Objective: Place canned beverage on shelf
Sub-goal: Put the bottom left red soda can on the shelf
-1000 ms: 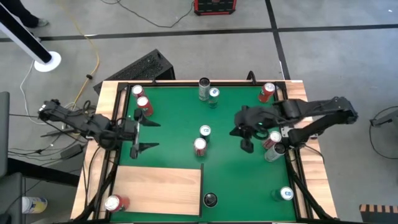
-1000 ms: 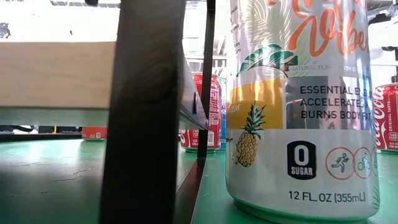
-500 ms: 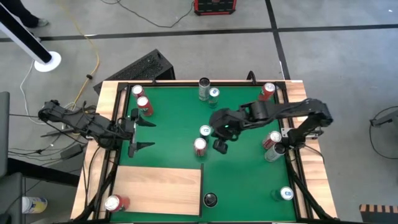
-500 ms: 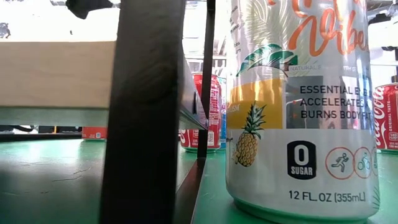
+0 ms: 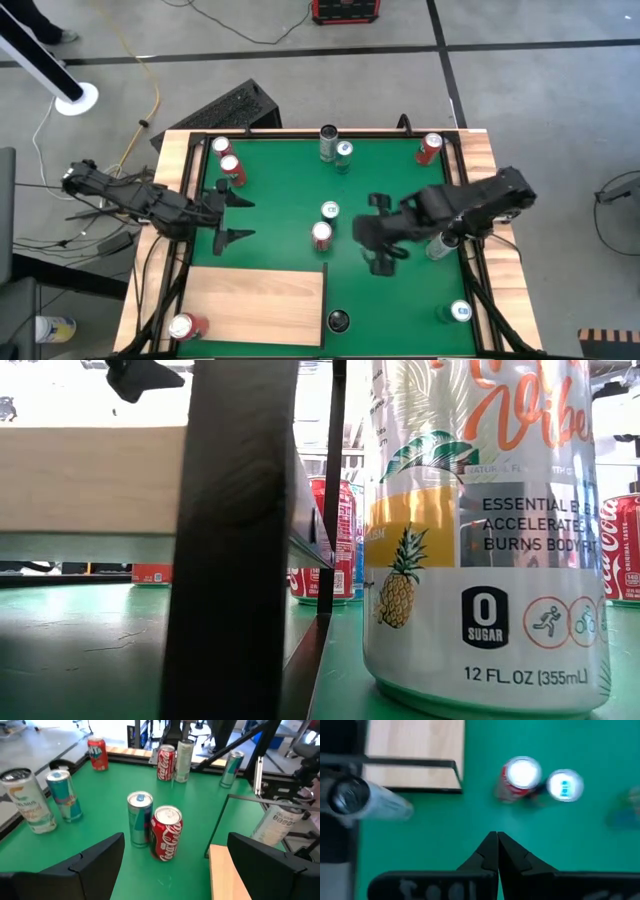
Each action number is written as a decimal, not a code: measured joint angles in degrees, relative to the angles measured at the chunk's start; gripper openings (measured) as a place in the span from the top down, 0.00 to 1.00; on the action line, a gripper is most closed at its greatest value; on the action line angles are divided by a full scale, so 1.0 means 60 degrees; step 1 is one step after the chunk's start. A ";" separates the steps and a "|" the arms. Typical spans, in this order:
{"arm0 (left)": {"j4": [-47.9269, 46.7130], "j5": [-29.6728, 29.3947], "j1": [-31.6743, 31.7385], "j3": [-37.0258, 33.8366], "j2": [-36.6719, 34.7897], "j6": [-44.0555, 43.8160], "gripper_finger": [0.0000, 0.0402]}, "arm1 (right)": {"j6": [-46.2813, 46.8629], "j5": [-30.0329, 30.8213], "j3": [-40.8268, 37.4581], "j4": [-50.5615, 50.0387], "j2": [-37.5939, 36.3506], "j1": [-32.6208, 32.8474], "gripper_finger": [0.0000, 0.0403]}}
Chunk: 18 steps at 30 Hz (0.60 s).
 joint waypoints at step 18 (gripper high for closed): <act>0.2985 -0.0432 0.0730 0.0000 0.3384 0.1106 0.16 | 0.0081 0.1425 -0.3072 0.2147 -0.1591 0.0703 0.93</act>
